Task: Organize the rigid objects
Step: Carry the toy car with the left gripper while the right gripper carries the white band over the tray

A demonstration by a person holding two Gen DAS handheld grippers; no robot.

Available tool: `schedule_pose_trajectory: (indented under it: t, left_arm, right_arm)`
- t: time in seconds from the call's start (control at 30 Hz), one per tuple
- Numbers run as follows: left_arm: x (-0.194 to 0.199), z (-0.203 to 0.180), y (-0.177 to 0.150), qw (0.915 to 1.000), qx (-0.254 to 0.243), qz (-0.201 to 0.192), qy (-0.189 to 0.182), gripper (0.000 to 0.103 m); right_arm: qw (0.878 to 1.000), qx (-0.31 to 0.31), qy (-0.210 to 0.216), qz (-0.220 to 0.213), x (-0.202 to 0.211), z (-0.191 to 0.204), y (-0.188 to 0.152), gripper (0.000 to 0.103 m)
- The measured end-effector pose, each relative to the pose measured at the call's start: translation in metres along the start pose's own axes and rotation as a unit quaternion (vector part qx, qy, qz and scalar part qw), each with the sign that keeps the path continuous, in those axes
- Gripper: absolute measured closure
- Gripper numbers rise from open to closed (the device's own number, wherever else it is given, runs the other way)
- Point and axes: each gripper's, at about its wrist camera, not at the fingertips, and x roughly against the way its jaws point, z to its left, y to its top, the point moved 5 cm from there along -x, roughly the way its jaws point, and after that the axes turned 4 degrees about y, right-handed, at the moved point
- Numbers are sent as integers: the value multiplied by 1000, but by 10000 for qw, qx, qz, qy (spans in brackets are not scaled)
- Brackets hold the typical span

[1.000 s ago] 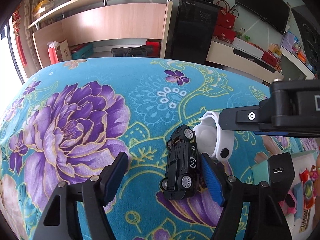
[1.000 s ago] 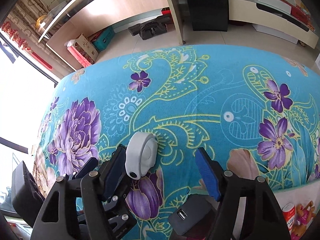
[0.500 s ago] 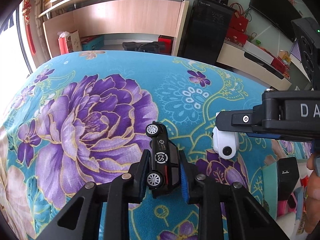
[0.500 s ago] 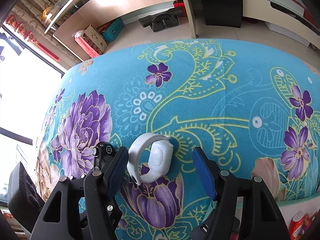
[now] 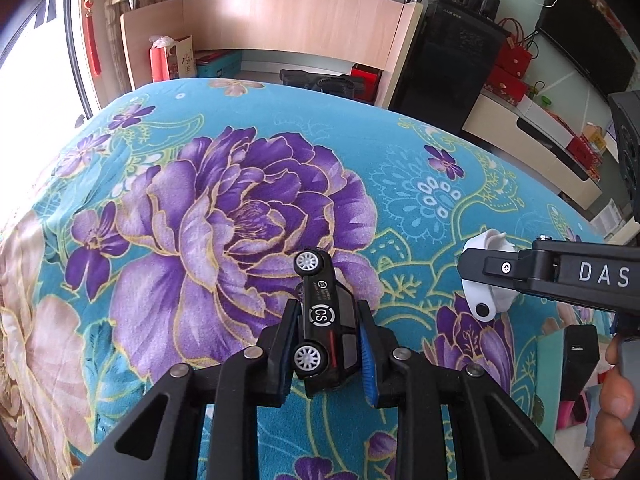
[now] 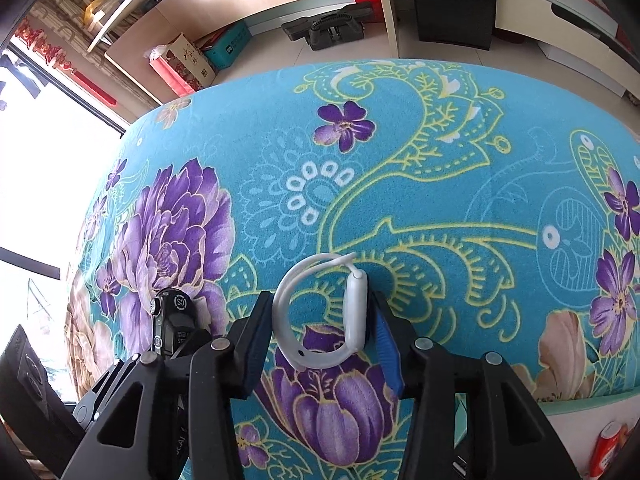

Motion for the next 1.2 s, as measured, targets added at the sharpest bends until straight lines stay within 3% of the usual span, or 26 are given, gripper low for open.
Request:
schedule_pose_trajectory:
  t: [0.4,0.9,1.2]
  left_arm:
    - [51,-16,-3,9984,-206,-466,-227,74]
    - [113,-48,-38,9916,-834,-880,-460,74]
    - [140,-97,-67,9802,-1512,-960,-841,74]
  right_arm:
    - [9975,-189,-165,-667,62,0,-40,54]
    - [9838,-934,-542,-1432,139,-37,-134,54]
    - [9736,-1296,-968,-1610,163,-66,-180,54]
